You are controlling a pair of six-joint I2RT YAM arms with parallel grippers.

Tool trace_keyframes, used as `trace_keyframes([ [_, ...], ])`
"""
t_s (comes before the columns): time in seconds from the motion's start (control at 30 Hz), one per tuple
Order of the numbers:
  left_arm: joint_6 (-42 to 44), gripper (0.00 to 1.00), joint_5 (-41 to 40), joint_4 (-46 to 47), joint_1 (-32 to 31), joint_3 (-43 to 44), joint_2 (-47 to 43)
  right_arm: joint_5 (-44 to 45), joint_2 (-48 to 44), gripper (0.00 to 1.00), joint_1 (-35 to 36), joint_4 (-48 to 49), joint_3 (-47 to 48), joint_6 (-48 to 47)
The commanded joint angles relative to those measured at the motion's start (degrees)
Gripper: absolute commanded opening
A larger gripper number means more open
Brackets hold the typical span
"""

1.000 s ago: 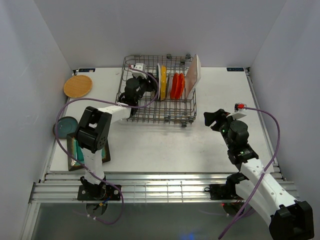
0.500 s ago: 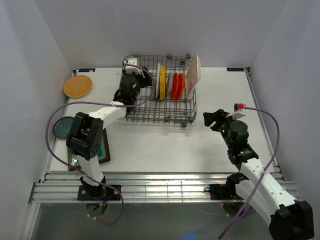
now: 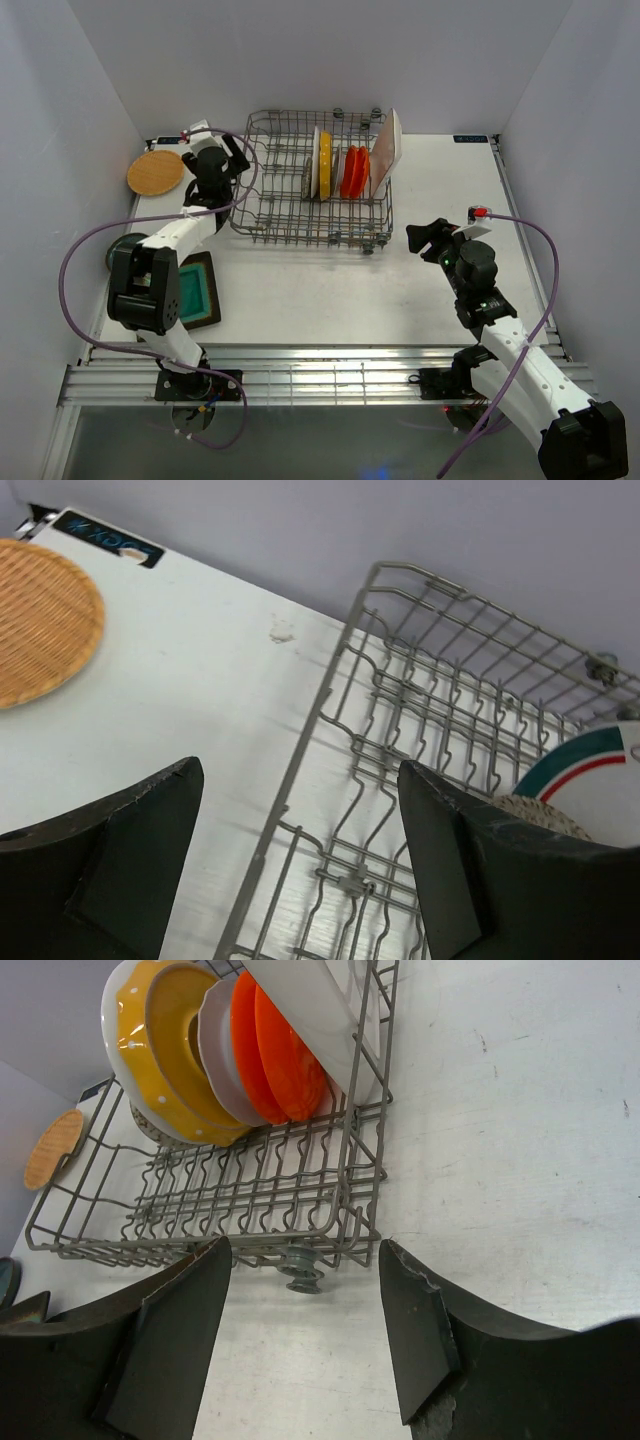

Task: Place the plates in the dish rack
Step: Insert the plate into the dish rack, then pick up the plate from the corner of the board.

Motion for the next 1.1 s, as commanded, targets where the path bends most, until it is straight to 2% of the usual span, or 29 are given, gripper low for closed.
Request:
trace_keyframes([
  [0.0, -6.4, 0.89, -3.0, -2.8, 2.4, -2.3, -4.1, -0.3, 0.1, 0.67, 0.1, 2.4, 1.6, -0.6],
  [0.17, -10.4, 0.89, -0.7, -4.9, 5.4, -3.4, -3.8, -0.1, 0.4, 0.67, 0.1, 2.5, 1.6, -0.7],
  [0.23, -15.0, 0.89, 0.3, -9.3, 8.1, -2.0, -2.4, -0.1, 0.6, 0.67, 0.1, 2.6, 1.6, -0.7],
  [0.3, -22.9, 0.89, 4.5, -14.7, 11.9, 0.4, 0.0, -0.8, 0.7, 0.67, 0.1, 2.7, 1.5, -0.7],
  [0.37, -27.4, 0.87, 10.2, -16.9, 15.7, 1.3, 1.8, -1.2, 0.8, 0.67, 0.1, 3.2, 1.3, -0.7],
  [0.5, -34.3, 0.84, 17.3, -9.1, 21.2, -3.9, 3.1, -1.2, 1.0, 0.67, 0.1, 3.3, 1.4, -0.8],
  [0.67, -39.0, 0.84, 18.6, -8.2, 24.4, -3.9, 6.1, -1.6, 1.2, 0.67, 0.1, 3.5, 1.3, -0.7],
  [0.77, -41.2, 0.84, 17.5, -7.9, 25.8, -3.7, 7.6, -2.0, 1.6, 0.66, 0.1, 3.6, 1.3, -0.5],
  [0.93, -43.5, 0.84, 15.8, -1.2, 25.9, -4.6, 9.7, -2.5, 1.2, 0.66, 0.1, 3.5, 1.3, -0.3],
  [1.07, -45.9, 0.84, 15.4, 0.7, 26.6, -3.5, 12.8, -2.9, 0.9, 0.67, 0.1, 3.5, 1.3, -0.2],
])
